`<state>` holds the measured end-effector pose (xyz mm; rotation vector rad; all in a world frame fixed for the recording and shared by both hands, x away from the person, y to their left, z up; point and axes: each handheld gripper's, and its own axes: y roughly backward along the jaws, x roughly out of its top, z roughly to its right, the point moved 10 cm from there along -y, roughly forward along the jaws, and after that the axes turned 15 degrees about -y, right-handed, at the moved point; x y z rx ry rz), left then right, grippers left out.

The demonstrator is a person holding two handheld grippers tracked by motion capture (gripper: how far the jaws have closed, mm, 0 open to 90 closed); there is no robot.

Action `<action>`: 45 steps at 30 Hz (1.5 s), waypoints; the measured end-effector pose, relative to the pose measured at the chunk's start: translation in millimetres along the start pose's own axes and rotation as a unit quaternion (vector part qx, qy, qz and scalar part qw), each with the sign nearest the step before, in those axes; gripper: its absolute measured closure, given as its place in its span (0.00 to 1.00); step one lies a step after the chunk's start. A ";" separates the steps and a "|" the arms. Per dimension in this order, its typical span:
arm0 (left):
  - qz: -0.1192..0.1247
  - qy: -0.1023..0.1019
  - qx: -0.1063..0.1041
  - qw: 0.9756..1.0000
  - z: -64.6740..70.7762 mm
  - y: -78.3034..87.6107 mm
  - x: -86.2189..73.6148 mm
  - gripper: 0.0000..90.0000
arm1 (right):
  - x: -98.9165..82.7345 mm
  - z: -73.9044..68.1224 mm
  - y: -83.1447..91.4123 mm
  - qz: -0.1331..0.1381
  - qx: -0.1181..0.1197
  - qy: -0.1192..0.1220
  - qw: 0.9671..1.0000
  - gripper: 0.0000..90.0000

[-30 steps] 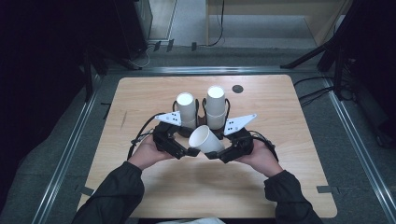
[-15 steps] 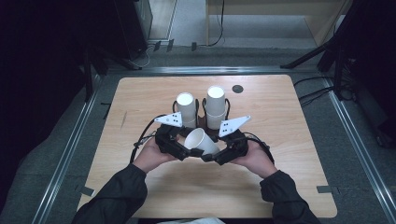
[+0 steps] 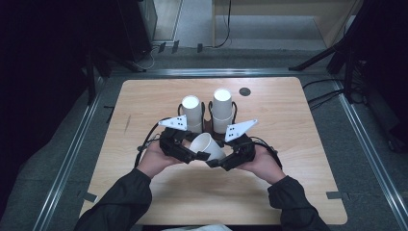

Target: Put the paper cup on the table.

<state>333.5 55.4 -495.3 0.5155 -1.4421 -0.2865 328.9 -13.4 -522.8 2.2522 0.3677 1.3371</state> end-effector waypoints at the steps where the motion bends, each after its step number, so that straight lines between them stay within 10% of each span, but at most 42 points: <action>1: -0.001 -0.001 0.002 1.000 0.1 -0.2 0.5 0.24 | 0.0 -0.1 0.1 0.000 0.001 0.000 1.000 0.35; 9: -0.017 -0.014 -0.006 1.000 3.2 -2.7 -1.4 0.24 | -3.4 -1.6 -3.4 -0.013 -0.009 0.006 1.000 0.22; 45: -0.078 -0.025 0.021 0.996 -21.3 14.3 -15.6 0.24 | -27.4 19.0 10.7 -0.013 -0.093 -0.027 0.995 0.20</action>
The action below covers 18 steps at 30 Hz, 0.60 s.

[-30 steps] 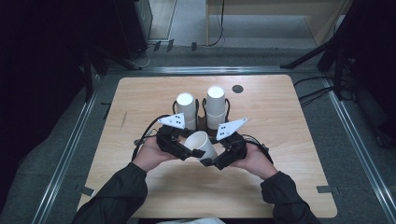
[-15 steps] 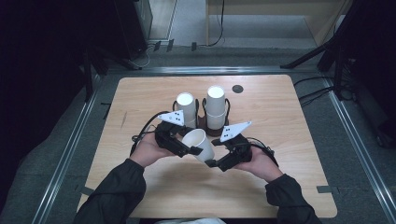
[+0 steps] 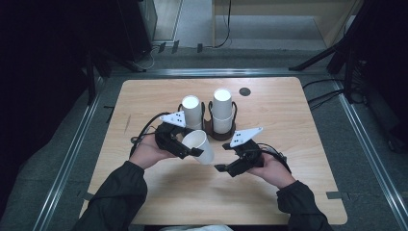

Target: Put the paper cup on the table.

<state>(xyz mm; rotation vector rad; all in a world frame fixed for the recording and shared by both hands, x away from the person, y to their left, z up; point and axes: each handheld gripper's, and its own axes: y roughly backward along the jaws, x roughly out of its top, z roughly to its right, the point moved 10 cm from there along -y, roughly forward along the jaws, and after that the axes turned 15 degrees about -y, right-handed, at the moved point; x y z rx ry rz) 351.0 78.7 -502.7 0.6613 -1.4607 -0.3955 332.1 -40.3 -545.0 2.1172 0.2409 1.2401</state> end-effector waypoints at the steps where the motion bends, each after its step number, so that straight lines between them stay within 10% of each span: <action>1: 0.000 -0.001 0.002 1.000 -0.8 0.6 -0.8 0.24 | 0.3 1.2 0.6 0.001 -0.001 0.000 1.000 0.20; 18: -0.012 0.009 0.028 0.999 -9.1 16.7 -14.5 0.24 | 1.7 11.8 11.8 0.013 -0.024 -0.012 1.000 0.20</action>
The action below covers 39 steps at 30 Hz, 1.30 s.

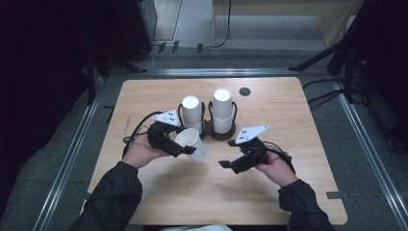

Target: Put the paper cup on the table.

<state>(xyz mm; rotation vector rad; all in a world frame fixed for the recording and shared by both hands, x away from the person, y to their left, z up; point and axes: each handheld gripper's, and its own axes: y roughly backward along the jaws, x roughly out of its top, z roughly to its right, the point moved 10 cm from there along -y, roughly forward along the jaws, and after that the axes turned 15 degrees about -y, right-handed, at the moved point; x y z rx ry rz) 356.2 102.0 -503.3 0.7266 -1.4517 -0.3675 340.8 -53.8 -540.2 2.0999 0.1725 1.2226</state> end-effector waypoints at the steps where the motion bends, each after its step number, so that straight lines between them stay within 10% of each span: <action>1: -0.001 0.002 0.000 1.000 -0.6 1.2 -0.7 0.24 | 0.0 0.7 0.9 0.000 0.000 -0.001 1.000 0.20; 39: -0.016 0.050 0.050 0.997 -39.4 44.8 -45.6 0.24 | -8.2 24.7 12.0 0.000 -0.032 -0.006 0.999 0.25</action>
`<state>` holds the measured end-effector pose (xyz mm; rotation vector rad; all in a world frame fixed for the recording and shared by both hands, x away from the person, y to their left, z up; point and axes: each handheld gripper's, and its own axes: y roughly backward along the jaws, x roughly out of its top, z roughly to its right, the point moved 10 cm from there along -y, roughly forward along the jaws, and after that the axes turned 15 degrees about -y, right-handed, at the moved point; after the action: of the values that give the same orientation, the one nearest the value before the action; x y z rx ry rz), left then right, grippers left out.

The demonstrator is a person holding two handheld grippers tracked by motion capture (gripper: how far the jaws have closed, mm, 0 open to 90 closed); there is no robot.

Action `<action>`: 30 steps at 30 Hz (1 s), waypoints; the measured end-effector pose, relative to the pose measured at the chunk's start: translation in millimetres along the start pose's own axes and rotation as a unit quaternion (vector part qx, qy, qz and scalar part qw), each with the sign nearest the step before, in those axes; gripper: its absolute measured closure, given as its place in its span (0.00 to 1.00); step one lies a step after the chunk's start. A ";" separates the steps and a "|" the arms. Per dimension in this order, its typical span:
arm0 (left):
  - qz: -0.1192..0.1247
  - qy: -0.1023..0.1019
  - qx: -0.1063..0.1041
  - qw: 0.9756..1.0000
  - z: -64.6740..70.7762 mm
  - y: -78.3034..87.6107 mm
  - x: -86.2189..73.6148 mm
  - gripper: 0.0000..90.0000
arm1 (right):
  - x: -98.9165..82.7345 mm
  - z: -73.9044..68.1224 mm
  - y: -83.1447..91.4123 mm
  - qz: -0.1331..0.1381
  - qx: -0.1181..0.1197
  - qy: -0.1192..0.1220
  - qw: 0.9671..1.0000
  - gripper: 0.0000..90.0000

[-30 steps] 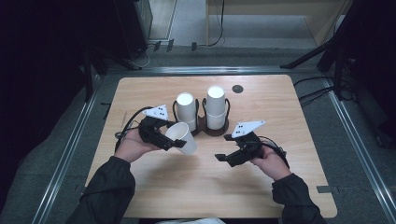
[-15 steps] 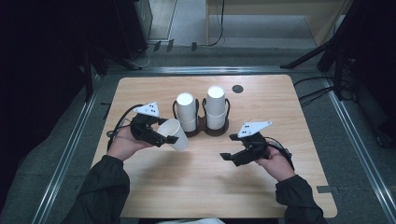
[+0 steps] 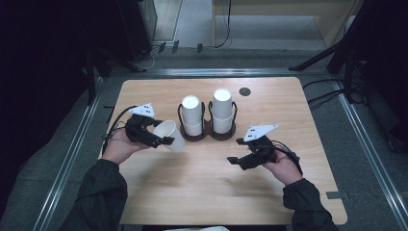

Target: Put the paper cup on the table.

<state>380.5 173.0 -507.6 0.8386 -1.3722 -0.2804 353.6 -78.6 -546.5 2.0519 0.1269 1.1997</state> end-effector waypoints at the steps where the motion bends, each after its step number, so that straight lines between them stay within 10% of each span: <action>1: 0.001 0.005 0.001 1.000 -2.1 1.4 -1.7 0.24 | 0.1 0.2 -0.2 -0.001 0.001 -0.001 1.000 0.25; 30: -0.027 0.059 0.064 0.996 -55.3 25.7 -37.5 0.24 | -2.2 7.9 -3.2 -0.017 0.018 -0.005 1.000 0.25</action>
<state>416.5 234.2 -516.7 0.9832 -1.2684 -0.1828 359.5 -81.6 -552.4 2.0779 0.1797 1.1736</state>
